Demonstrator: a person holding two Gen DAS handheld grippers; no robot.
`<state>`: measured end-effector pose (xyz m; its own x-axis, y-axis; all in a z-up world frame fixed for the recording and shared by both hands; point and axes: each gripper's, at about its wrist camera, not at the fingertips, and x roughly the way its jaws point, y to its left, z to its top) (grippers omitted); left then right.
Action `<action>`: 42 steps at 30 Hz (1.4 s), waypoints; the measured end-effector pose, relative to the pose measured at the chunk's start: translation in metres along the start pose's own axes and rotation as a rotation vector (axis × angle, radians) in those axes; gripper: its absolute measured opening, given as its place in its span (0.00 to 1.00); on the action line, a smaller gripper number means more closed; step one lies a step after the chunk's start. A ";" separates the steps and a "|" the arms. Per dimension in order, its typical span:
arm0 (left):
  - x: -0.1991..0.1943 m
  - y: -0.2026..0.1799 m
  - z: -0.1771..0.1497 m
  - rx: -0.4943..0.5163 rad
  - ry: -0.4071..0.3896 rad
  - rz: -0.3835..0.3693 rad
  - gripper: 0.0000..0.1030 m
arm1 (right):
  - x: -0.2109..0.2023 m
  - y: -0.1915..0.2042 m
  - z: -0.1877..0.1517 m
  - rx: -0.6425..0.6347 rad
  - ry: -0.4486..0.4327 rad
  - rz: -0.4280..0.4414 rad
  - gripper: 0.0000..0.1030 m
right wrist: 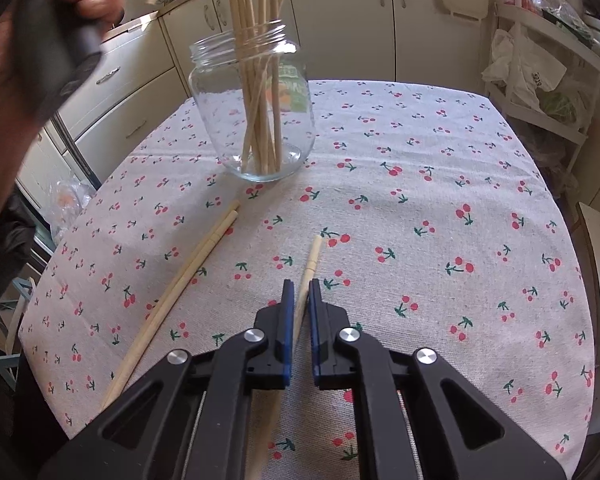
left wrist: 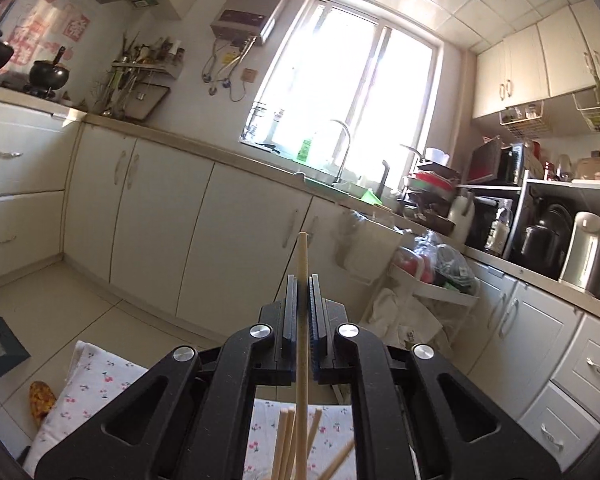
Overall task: Organize utensils
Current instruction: 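Lift the left gripper's stick upright while the right gripper grasps another loose stick, then lower the left stick into the jar and open while the right gripper lifts its stick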
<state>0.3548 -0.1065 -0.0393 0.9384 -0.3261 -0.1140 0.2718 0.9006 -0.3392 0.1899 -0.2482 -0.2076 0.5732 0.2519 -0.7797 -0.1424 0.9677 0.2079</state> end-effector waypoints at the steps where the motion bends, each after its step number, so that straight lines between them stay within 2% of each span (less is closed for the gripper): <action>1: 0.006 0.000 -0.003 -0.002 0.000 0.008 0.05 | 0.000 -0.002 0.000 0.012 0.000 0.009 0.06; 6: 0.025 0.002 -0.022 -0.008 0.021 0.034 0.05 | 0.000 -0.009 0.000 0.066 -0.001 0.046 0.06; 17: 0.017 0.002 -0.047 0.056 0.003 0.043 0.06 | -0.001 -0.034 0.000 0.243 -0.015 0.145 0.06; 25: 0.017 -0.004 -0.035 0.090 -0.046 0.039 0.05 | 0.000 -0.032 0.002 0.237 -0.007 0.147 0.06; 32: 0.010 -0.004 -0.047 0.129 0.001 0.018 0.05 | -0.002 -0.035 0.002 0.254 -0.019 0.155 0.06; 36: -0.003 0.002 -0.054 0.138 0.043 0.015 0.06 | -0.010 -0.042 0.003 0.307 -0.073 0.213 0.06; 40: -0.026 0.014 -0.058 0.140 0.070 0.025 0.06 | -0.028 -0.044 0.015 0.355 -0.185 0.277 0.06; 41: -0.033 0.018 -0.060 0.141 0.086 0.033 0.09 | -0.033 -0.044 0.018 0.367 -0.213 0.289 0.06; 42: -0.040 0.023 -0.064 0.138 0.106 0.042 0.15 | -0.038 -0.045 0.023 0.381 -0.249 0.302 0.06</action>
<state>0.3096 -0.0905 -0.1024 0.9237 -0.3096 -0.2258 0.2667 0.9425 -0.2013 0.1929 -0.3015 -0.1735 0.7325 0.4640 -0.4982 -0.0542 0.7692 0.6367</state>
